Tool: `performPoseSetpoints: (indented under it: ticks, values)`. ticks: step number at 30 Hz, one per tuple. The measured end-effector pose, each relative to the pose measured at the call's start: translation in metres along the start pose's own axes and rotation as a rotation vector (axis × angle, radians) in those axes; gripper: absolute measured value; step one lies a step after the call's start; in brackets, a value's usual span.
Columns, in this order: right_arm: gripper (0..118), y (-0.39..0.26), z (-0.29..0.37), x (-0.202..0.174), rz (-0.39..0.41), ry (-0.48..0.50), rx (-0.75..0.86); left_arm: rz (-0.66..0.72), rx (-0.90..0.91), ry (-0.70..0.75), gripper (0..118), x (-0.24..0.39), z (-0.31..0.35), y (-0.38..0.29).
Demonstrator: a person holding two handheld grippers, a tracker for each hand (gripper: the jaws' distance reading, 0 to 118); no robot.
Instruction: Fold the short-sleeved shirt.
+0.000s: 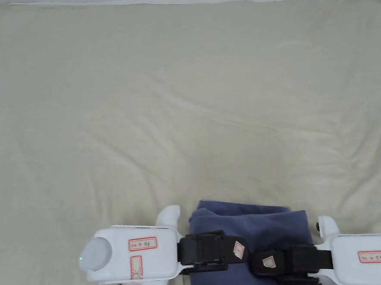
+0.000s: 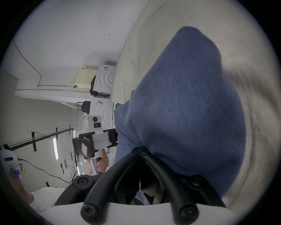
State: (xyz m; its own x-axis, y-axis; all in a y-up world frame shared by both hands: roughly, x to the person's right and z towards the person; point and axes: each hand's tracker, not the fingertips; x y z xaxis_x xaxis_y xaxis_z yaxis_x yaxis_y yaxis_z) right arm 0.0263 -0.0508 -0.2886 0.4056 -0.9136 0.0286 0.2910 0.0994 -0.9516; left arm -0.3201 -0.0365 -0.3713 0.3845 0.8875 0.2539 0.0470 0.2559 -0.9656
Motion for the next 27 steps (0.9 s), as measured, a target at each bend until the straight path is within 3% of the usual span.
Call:
performPoseSetpoints:
  ticks: [2, 3, 4, 5, 10, 13, 21, 22, 24, 27]
  values:
    - [1, -0.001, 0.003, -0.008, 0.001, -0.018, 0.008, 0.067, 0.030, -0.050, 116, -0.004, 0.007, 0.002]
    - [1, -0.002, 0.006, -0.013, 0.020, -0.042, 0.014, 0.105, 0.022, -0.060, 101, -0.007, 0.013, 0.001]
    - [1, -0.003, 0.010, -0.019, 0.053, -0.059, 0.016, 0.103, 0.037, -0.018, 53, -0.007, 0.019, 0.000]
    - [1, -0.003, 0.014, -0.025, 0.075, -0.062, 0.015, 0.054, 0.060, 0.101, 24, -0.007, 0.022, -0.001]
    - [1, -0.005, 0.037, -0.048, 0.138, -0.115, 0.040, 0.092, 0.067, 0.082, 24, -0.013, 0.051, 0.002]
    - [1, -0.003, 0.048, -0.059, 0.155, -0.110, 0.060, 0.086, 0.110, 0.126, 24, -0.013, 0.110, 0.016]
    - [1, 0.011, 0.056, -0.078, 0.167, -0.154, 0.164, 0.159, 0.254, 0.619, 24, -0.068, 0.334, 0.092]
    - [1, 0.013, 0.056, -0.079, 0.160, -0.155, 0.173, 0.218, 0.233, 0.559, 24, -0.074, 0.350, 0.099]
    - [1, 0.017, 0.057, -0.082, 0.160, -0.165, 0.188, 0.286, 0.242, 0.619, 24, -0.076, 0.377, 0.109]
    - [1, 0.021, 0.057, -0.086, 0.179, -0.189, 0.186, 0.255, 0.250, 0.682, 24, -0.077, 0.398, 0.120]
